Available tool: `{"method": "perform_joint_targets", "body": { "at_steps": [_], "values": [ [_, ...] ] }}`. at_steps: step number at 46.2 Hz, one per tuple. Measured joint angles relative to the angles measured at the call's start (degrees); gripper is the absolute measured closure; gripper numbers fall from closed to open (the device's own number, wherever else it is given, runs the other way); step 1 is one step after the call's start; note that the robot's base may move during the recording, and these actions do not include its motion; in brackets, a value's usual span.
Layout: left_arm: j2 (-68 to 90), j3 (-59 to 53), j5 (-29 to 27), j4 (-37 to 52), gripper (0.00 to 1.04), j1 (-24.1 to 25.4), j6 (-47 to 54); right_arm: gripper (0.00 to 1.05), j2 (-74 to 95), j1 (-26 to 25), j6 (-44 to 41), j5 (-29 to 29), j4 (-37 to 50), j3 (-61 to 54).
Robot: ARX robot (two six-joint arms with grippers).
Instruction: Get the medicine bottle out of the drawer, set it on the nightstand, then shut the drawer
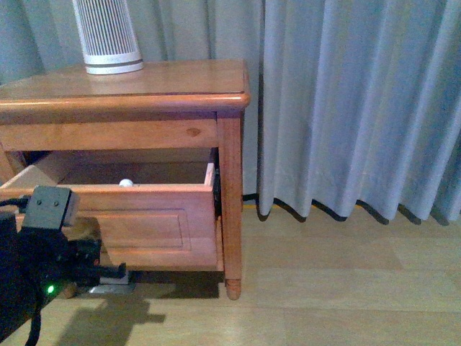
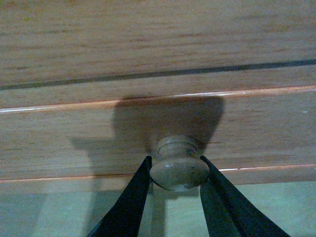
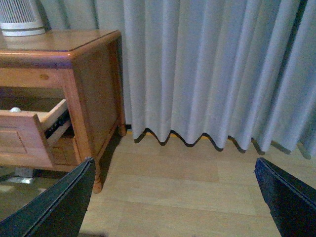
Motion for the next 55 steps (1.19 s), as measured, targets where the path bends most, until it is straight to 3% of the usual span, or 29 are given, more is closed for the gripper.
{"method": "perform_joint_targets", "body": {
  "at_steps": [5,10,20,31,47,50,55],
  "values": [
    [-3.04,-7.04,-0.96,0.66,0.82,-0.70,1.25,0.07,0.00,0.00,0.00,0.00,0.00,0.00],
    [-4.85,-11.67,0.74,1.29,1.02,-2.43,1.84,0.07,0.00,0.00,0.00,-0.02,0.00,0.00],
    [-8.50,-15.10,0.70,-0.37,1.02,-3.02,2.10,0.07,0.00,0.00,0.00,0.00,0.00,0.00],
    [-17.88,-19.52,1.49,-9.70,0.61,-2.27,2.29,0.07,0.00,0.00,0.00,0.00,0.00,0.00],
    [-42.45,-21.62,2.71,-21.03,0.13,1.16,1.77,0.07,0.00,0.00,0.00,0.00,0.00,0.00],
    [-48.13,-20.59,2.82,-24.72,0.06,1.64,0.55,0.07,0.00,0.00,-0.02,0.00,0.00,0.00],
    [-57.77,-18.73,3.08,-31.82,0.07,2.16,-1.99,0.07,0.00,0.00,-0.02,0.00,0.00,0.00]
  ]
}}
